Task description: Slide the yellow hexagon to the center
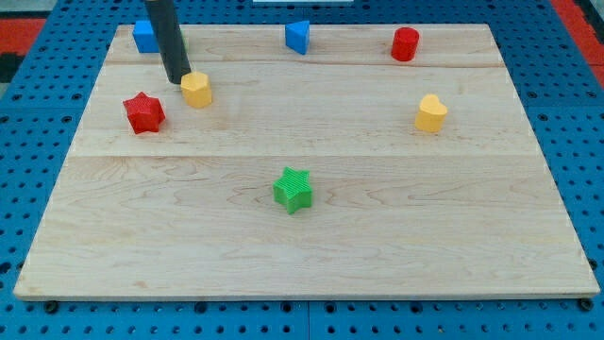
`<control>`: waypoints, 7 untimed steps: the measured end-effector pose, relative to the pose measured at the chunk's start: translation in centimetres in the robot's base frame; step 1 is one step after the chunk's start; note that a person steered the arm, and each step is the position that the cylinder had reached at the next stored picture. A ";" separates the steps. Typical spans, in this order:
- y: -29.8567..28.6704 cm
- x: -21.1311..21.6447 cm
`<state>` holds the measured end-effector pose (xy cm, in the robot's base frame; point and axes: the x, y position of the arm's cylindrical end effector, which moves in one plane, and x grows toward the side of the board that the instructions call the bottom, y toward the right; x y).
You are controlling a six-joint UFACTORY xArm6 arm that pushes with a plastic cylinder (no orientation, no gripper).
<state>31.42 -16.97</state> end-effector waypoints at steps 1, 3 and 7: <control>1.6 0.9; 4.5 4.9; 19.9 9.7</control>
